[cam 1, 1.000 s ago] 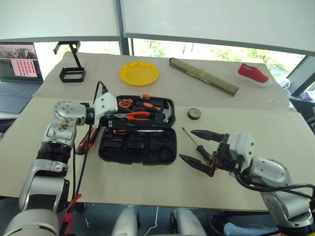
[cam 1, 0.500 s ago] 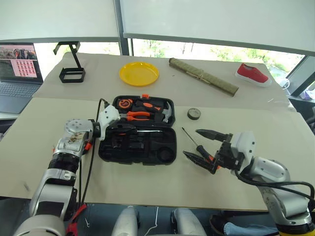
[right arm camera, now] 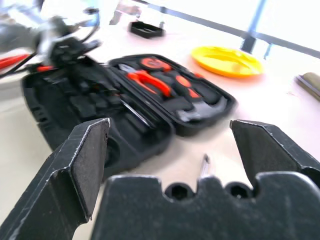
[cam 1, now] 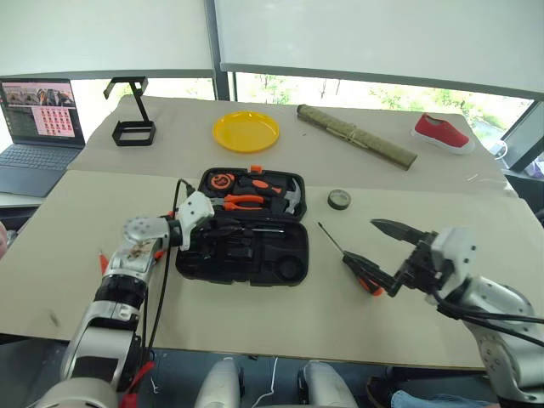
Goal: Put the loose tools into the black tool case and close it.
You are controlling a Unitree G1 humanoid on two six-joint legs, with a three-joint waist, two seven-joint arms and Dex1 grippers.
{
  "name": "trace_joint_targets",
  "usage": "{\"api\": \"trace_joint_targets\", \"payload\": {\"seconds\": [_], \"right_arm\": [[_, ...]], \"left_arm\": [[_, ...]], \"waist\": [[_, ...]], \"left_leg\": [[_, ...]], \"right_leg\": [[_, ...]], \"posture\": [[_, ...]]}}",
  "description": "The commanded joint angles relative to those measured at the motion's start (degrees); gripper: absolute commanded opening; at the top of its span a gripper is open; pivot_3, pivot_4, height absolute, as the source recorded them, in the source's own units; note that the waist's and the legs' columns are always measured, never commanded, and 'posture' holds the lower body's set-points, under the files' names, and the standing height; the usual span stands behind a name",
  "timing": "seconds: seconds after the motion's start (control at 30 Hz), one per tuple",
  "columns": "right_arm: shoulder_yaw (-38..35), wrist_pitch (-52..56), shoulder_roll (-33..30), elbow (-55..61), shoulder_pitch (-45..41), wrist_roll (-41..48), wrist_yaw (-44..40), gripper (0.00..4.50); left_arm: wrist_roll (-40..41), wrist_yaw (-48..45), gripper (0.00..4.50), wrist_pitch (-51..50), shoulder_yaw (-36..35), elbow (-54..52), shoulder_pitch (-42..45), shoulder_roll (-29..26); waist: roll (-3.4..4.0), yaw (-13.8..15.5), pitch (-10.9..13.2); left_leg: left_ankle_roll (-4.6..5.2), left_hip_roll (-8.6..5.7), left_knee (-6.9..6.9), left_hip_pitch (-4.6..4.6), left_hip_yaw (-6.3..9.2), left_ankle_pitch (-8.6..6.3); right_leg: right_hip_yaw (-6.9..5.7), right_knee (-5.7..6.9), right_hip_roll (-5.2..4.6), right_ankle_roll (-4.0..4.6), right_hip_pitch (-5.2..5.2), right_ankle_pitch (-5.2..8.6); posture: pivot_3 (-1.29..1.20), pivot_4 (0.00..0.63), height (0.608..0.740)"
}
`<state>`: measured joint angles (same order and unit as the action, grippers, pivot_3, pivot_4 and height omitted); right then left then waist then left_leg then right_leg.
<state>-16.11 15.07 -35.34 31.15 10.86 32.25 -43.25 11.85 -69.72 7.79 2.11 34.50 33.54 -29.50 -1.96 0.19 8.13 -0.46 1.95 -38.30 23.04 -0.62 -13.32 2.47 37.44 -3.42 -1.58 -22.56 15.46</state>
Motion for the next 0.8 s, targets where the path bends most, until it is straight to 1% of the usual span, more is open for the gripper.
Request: {"api": "trace_joint_targets", "payload": {"seconds": [0.03, 0.07, 0.1, 0.13, 0.17, 0.2, 0.23, 0.27, 0.33, 0.37, 0.43, 0.5, 0.6, 0.7, 0.77, 0.8], "right_arm": [[-7.2, -1.4, -0.4, 4.8, 9.4, 2.3, -2.7, 4.50], [-8.9, -2.2, 0.0, 5.1, 13.1, 2.3, -3.9, 4.50], [-10.0, -2.8, 0.3, 5.3, 15.5, 2.3, -4.7, 4.50], [-11.3, -4.2, 0.9, 5.1, 18.4, 1.7, -5.7, 4.50], [-12.1, -5.2, 1.2, 4.7, 20.1, 1.3, -6.4, 4.50], [-12.8, -6.6, 1.8, 3.9, 22.2, 0.4, -7.1, 4.50], [-13.4, -8.0, 2.5, 3.0, 24.1, -0.5, -7.8, 4.50], [-14.0, -9.6, 3.4, 1.7, 25.6, -1.3, -8.2, 4.50], [-14.5, -11.9, 5.0, -0.8, 27.1, -2.4, -8.3, 4.50], [-14.4, -12.8, 5.1, -1.9, 27.2, -2.8, -8.5, 4.50], [-13.7, -13.9, 5.1, -3.6, 27.1, -3.6, -9.1, 4.50], [-12.6, -13.7, 4.4, -3.9, 25.9, -4.0, -9.3, 4.50], [-11.2, -10.8, 2.7, -2.3, 22.0, -3.3, -7.9, 4.50], [-7.3, -1.2, -2.2, 0.8, 13.7, -1.0, -4.8, 4.50], [-4.8, 5.8, -5.4, 1.9, 9.4, -1.4, -2.0, 4.50], [-3.0, 11.4, -7.5, 2.3, 6.8, -1.8, 0.3, 4.50]], "left_arm": [[7.7, -2.9, 2.33, -3.1, -7.4, -6.2, -1.0, -5.0], [11.1, -6.5, 2.76, -6.3, -8.8, -9.6, -3.0, -7.3], [13.4, -9.0, 3.01, -8.3, -9.7, -12.0, -4.5, -9.0], [16.9, -11.9, 3.49, -9.7, -11.6, -14.8, -6.6, -10.3], [19.1, -13.4, 3.72, -10.5, -12.9, -16.7, -7.9, -11.0], [21.4, -15.4, 4.13, -11.8, -14.5, -18.4, -10.2, -12.2], [22.3, -17.1, 4.43, -12.8, -15.6, -19.8, -12.8, -13.9], [22.3, -19.5, 4.43, -12.6, -16.6, -20.1, -15.7, -15.9], [23.3, -22.3, 4.43, -9.1, -17.2, -19.0, -21.2, -20.1], [24.0, -22.7, 4.43, -8.2, -17.3, -18.4, -22.7, -21.1], [25.3, -22.8, 4.43, -6.5, -16.9, -17.6, -25.2, -22.6], [26.3, -22.8, 4.43, -4.8, -17.0, -17.9, -27.2, -22.7], [28.0, -22.8, 4.43, -2.8, -16.9, -20.8, -28.6, -21.3], [29.6, -22.6, 4.43, -2.2, -17.2, -26.9, -29.0, -17.3], [29.9, -22.3, 4.43, -3.3, -17.2, -30.0, -29.8, -16.1], [29.9, -21.9, 4.43, -4.3, -17.3, -31.2, -30.2, -15.8]], "waist": [[-0.02, 0.0, 0.0], [-0.02, -0.1, 0.0], [0.00, -0.4, 0.0], [0.01, -0.6, 0.0], [0.03, -0.8, 0.0], [0.06, -0.9, 0.0], [0.09, -1.1, 0.0], [0.11, -1.2, 0.0], [0.09, -1.5, 0.0], [0.09, -1.5, 0.0], [0.10, -1.2, 0.1], [0.11, -0.8, 0.1], [0.12, -0.7, 0.1], [0.12, -0.8, 0.1], [0.12, -1.0, 0.1], [0.12, -1.1, 0.1]], "left_leg": [[0.01, 0.00, 0.00, 0.13, 0.04, 0.00], [0.01, 0.00, 0.00, 0.25, 0.07, 0.00], [0.01, 0.00, 0.00, 0.30, 0.06, 0.00], [0.01, 0.01, 0.00, 0.30, 0.02, 0.00], [0.01, 0.01, 0.02, 0.24, 0.01, 0.00], [0.01, 0.02, 0.02, 0.18, 0.00, 0.00], [0.01, 0.05, 0.02, 0.09, 0.00, 0.00], [0.00, 0.08, 0.04, -0.06, -0.04, 0.00], [0.00, 0.12, 0.18, -0.37, -0.08, -0.01], [-0.01, 0.15, 0.37, -0.62, -0.16, -0.02], [-0.01, 0.19, 0.47, -0.72, -0.18, -0.02], [-0.01, 0.27, 0.47, -0.71, -0.19, -0.02], [-0.02, 0.36, 0.47, -0.66, -0.24, -0.02], [-0.02, 0.35, 0.47, -0.64, -0.26, -0.02], [-0.02, 0.32, 0.46, -0.61, -0.28, -0.01], [-0.02, 0.25, 0.46, -0.61, -0.27, -0.02]], "right_leg": [[-0.01, 0.04, 0.02, 0.00, -0.14, 0.00], [0.00, 0.10, 0.02, 0.01, -0.30, 0.00], [0.04, 0.14, 0.02, 0.01, -0.39, 0.00], [0.12, 0.19, 0.00, 0.01, -0.45, 0.00], [0.12, 0.19, 0.00, 0.01, -0.41, 0.00], [0.12, 0.17, 0.00, 0.02, -0.34, 0.00], [0.12, 0.14, 0.00, 0.02, -0.24, 0.01], [0.12, 0.10, 0.00, 0.04, -0.09, 0.03], [0.13, 0.03, 0.00, 0.12, 0.17, 0.12], [0.16, -0.03, 0.01, 0.22, 0.29, 0.21], [0.16, -0.05, 0.00, 0.27, 0.33, 0.31], [0.16, -0.07, -0.01, 0.28, 0.33, 0.32], [0.16, -0.19, -0.02, 0.27, 0.34, 0.31], [0.16, -0.23, -0.01, 0.26, 0.34, 0.30], [0.21, -0.23, 0.00, 0.23, 0.32, 0.25], [0.22, -0.22, 0.06, 0.24, 0.32, 0.25]], "posture": [[0.00, 0.150, 0.740], [0.00, 0.150, 0.740], [0.00, 0.150, 0.740], [0.00, 0.150, 0.740], [0.00, 0.150, 0.740], [0.00, 0.150, 0.740], [0.00, 0.150, 0.740], [0.00, 0.150, 0.740], [0.00, 0.150, 0.740], [0.00, 0.150, 0.740], [0.00, 0.150, 0.740], [0.00, 0.150, 0.740], [0.00, 0.150, 0.740], [0.00, 0.150, 0.740], [0.00, 0.150, 0.740], [0.00, 0.150, 0.740]]}}
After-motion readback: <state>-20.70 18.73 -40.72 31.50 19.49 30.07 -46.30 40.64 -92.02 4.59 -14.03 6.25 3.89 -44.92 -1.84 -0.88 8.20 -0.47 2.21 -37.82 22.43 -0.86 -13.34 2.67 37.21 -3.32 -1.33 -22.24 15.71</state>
